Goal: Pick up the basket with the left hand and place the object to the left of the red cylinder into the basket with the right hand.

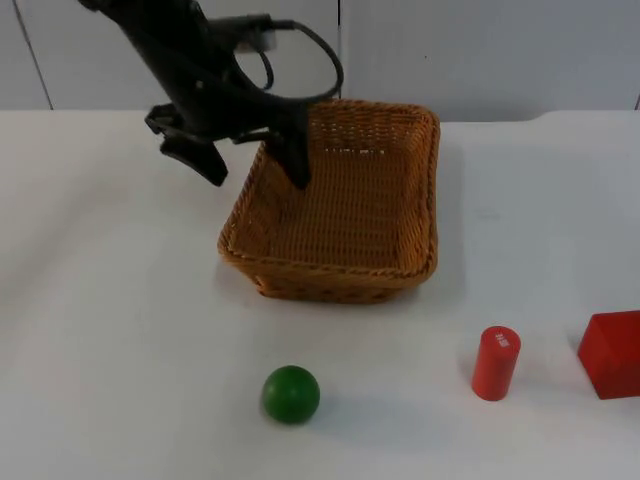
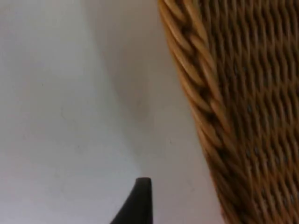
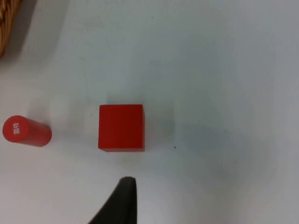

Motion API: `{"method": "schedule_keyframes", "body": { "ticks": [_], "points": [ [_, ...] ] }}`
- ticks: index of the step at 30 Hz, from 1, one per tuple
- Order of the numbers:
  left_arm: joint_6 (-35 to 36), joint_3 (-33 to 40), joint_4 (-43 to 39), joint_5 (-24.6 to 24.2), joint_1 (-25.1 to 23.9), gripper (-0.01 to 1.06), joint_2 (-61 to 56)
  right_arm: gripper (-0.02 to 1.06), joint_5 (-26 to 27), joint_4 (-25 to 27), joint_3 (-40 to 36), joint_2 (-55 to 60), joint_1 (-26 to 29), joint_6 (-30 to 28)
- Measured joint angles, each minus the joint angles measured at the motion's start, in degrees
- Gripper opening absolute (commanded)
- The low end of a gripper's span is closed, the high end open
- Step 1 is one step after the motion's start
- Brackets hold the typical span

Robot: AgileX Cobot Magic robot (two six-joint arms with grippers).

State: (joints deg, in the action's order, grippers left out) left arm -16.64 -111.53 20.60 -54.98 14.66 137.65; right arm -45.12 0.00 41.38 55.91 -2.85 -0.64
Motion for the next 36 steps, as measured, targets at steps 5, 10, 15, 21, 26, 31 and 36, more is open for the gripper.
{"method": "schedule_keyframes", "body": {
  "ticks": [5,10,15,21,26,31,36],
  "points": [
    [0.0,-0.8,0.0,-0.8,0.0,0.54,2.2,1.05,0.3,0.0,0.0,0.0,0.0,0.0],
    [0.0,-0.8,0.1,-0.9,0.0,0.15,2.5,1.05,0.6,0.0,0.0,0.0,0.0,0.0],
    [1.1,-0.9,1.5,-1.0,0.0,0.0,2.5,1.05,0.7,0.0,0.0,0.0,0.0,0.0],
    [3.3,-1.0,4.0,-3.2,-0.6,0.0,0.5,1.05,1.1,0.0,0.0,0.0,0.0,0.0],
    [5.6,-1.0,4.2,-6.6,-3.4,0.0,-6.9,1.05,1.2,0.0,0.0,0.0,0.0,0.0],
    [5.9,0.6,4.7,-11.2,-6.6,0.0,-15.3,1.05,1.2,0.0,0.0,0.0,0.0,0.0],
    [5.0,11.4,5.5,-11.4,-11.1,0.0,-25.5,1.05,1.2,0.0,0.0,0.0,0.0,0.0]
  ]
}}
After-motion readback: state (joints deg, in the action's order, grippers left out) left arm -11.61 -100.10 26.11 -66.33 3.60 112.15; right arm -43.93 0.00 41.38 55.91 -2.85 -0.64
